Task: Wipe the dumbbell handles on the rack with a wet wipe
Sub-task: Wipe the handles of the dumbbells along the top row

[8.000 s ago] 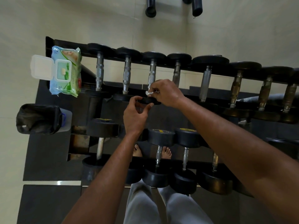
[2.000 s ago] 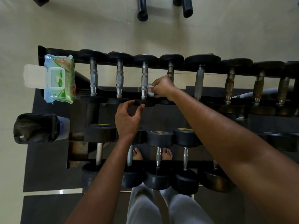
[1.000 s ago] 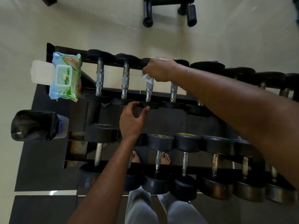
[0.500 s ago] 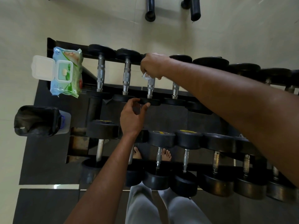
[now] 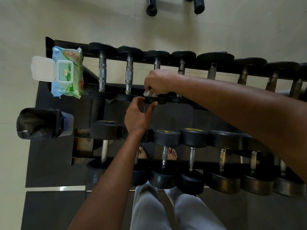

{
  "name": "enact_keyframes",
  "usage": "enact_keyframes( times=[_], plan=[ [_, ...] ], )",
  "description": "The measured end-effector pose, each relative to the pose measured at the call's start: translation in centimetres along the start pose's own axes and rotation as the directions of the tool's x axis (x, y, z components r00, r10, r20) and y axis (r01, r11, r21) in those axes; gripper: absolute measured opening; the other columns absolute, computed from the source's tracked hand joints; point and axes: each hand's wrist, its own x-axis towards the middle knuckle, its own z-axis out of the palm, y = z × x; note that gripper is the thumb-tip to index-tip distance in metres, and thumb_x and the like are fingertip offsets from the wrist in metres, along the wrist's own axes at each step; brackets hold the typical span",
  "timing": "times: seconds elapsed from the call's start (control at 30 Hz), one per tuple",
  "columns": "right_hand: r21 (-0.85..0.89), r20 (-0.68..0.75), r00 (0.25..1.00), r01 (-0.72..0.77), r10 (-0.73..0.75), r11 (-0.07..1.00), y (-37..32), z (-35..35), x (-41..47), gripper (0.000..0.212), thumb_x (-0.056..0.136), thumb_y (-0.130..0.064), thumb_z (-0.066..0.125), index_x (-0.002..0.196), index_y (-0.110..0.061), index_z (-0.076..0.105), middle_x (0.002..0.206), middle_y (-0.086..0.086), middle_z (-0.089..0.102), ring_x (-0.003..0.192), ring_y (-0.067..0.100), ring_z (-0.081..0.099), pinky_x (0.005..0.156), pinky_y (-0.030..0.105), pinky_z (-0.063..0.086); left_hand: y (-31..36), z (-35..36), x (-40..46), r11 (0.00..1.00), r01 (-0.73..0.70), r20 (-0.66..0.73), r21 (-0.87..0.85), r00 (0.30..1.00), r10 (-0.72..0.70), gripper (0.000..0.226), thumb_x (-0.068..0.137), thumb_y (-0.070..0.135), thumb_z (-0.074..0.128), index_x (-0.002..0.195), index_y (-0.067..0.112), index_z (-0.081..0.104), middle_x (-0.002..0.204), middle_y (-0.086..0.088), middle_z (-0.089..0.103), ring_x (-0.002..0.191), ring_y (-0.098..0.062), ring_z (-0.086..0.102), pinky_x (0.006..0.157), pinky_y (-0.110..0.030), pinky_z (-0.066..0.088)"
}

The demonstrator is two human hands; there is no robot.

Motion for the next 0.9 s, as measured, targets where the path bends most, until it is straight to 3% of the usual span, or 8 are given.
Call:
enact_keyframes(
  times=[0.1,0.17,0.3,0.4,0.5,0.67,0.8,0.9],
  plan=[
    [0.138,-0.025,0.999,-0.035,0.039,0.99,-0.2,0.3,-1.3,0.019,0.101,-0.024,0.069,0.118,-0.019,0.076,0.104,-0.004,0.068,0.088,0.016,0.066,0.07,0.025,0.054,0.3,-0.1,-0.2,1.0,0.0,0.001,0.001,1.0,0.0,0.056,0.085,0.069,0.078,0.119,0.025,0.066,0.11,0.016,0.066,0.101,-0.003,0.063,0.069,-0.016,0.042],
    [0.34,-0.072,0.989,-0.094,0.126,0.936,0.3,0.1,-2.7,0.018,0.1,-0.023,0.072,0.116,-0.018,0.078,0.108,-0.002,0.072,0.09,0.014,0.067,0.074,0.025,0.057,0.7,-0.1,-0.4,1.0,0.001,-0.006,0.022,1.0,-0.001,0.054,0.086,0.066,0.08,0.118,0.024,0.066,0.112,0.013,0.068,0.102,-0.004,0.063,0.071,-0.011,0.039],
    [0.771,-0.104,0.924,-0.159,0.368,0.617,3.1,0.9,-7.8,0.019,0.099,-0.028,0.074,0.117,-0.024,0.074,0.112,-0.004,0.071,0.102,0.011,0.069,0.09,0.034,0.061,2.9,0.7,-1.8,0.998,-0.04,0.002,0.043,0.999,0.04,0.043,0.088,0.058,0.081,0.111,0.025,0.064,0.104,0.013,0.066,0.095,-0.003,0.064,0.075,-0.013,0.047],
    [0.884,-0.108,0.889,-0.12,0.446,0.453,6.3,2.3,-12.6,0.034,0.101,-0.029,0.072,0.135,-0.032,0.066,0.12,-0.001,0.071,0.107,0.011,0.069,0.084,0.026,0.058,5.1,3.3,-3.0,0.995,-0.099,0.038,0.021,0.994,0.098,0.04,0.091,0.057,0.08,0.109,0.025,0.065,0.098,0.013,0.067,0.091,-0.002,0.066,0.08,-0.028,0.059],
    [0.842,-0.148,0.861,-0.147,0.486,0.518,9.1,3.7,-15.8,0.03,0.104,-0.028,0.068,0.133,-0.037,0.068,0.112,-0.005,0.069,0.097,0.007,0.066,0.074,0.022,0.055,7.2,6.7,-3.7,0.993,-0.114,0.047,0.028,0.993,0.113,0.041,0.091,0.057,0.079,0.111,0.024,0.066,0.095,0.014,0.068,0.09,-0.002,0.066,0.081,-0.032,0.06],
    [0.738,-0.194,0.88,-0.159,0.433,0.656,10.5,5.1,-15.7,0.021,0.104,-0.027,0.068,0.121,-0.034,0.076,0.12,-0.007,0.071,0.11,0.012,0.066,0.096,0.037,0.058,7.7,10.0,-4.2,0.996,-0.055,0.007,0.069,0.998,0.055,0.041,0.091,0.05,0.082,0.117,0.024,0.063,0.099,0.009,0.069,0.093,-0.009,0.067,0.082,-0.033,0.059],
    [0.623,-0.191,0.933,-0.124,0.303,0.773,9.0,5.8,-13.5,0.028,0.103,-0.017,0.067,0.127,-0.031,0.074,0.131,0.001,0.07,0.113,0.017,0.065,0.085,0.026,0.051,6.6,9.9,-4.1,0.996,-0.071,0.012,0.048,0.997,0.07,0.039,0.092,0.042,0.083,0.121,0.027,0.063,0.101,0.011,0.069,0.093,-0.004,0.067,0.081,-0.022,0.055],
    [0.555,-0.187,0.947,-0.117,0.26,0.824,8.6,6.4,-12.5,0.03,0.102,-0.013,0.067,0.127,-0.027,0.075,0.131,0.003,0.07,0.111,0.02,0.067,0.084,0.027,0.052,5.8,9.6,-4.0,0.994,-0.101,0.034,0.037,0.994,0.099,0.037,0.094,0.041,0.081,0.124,0.031,0.062,0.101,0.013,0.07,0.093,-0.003,0.068,0.078,-0.02,0.054]
  ],
)
